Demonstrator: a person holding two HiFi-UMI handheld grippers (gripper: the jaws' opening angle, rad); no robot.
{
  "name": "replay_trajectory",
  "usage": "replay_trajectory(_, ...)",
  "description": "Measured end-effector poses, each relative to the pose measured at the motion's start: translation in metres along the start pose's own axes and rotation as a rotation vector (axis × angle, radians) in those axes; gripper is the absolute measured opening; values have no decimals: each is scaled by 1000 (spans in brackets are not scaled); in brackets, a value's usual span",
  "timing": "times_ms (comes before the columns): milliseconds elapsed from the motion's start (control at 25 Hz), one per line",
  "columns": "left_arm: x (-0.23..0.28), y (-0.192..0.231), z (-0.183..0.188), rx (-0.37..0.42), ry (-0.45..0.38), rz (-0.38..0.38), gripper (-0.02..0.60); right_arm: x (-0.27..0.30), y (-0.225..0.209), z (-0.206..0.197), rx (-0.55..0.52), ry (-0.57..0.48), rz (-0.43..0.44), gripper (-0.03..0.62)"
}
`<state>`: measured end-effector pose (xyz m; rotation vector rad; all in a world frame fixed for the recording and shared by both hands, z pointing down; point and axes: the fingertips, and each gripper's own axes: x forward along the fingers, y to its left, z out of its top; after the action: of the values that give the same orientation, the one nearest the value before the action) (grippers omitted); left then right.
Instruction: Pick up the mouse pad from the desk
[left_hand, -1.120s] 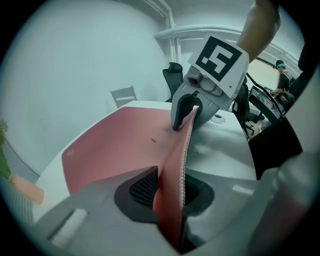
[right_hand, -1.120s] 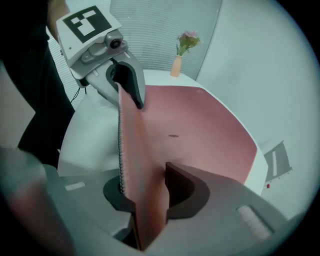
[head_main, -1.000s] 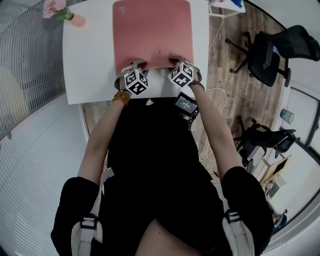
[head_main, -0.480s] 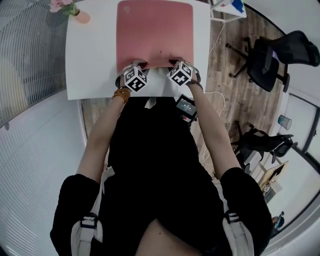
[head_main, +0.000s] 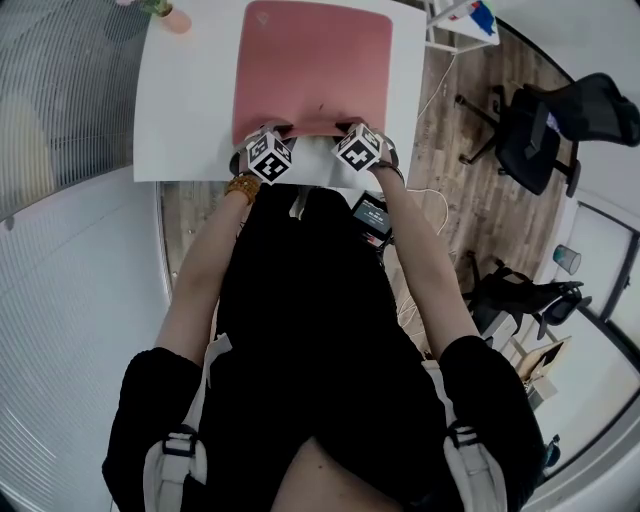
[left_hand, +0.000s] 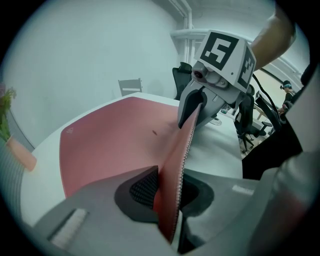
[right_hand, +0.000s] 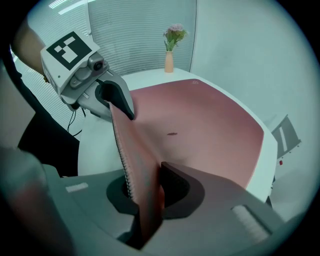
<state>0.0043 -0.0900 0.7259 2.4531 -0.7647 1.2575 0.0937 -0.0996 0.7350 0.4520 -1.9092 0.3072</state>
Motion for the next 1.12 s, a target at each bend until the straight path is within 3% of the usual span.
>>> replay_trajectory(320, -8, -19, -11, -24, 8, 1, 52, -4, 21, -10, -11, 5, 34, 64)
replay_trajectory(640, -26, -36, -13, -115, -12, -37, 52, -15, 41, -18, 24, 0, 107, 61)
replay_trajectory(840, -43, -35, -4, -217, -81, -75, 52, -36, 54, -10, -24, -1, 154, 55)
replay_trajectory(1120, -72, -38, 3, -275, -107, -99, 52, -56, 73, 0, -120, -6, 203, 41)
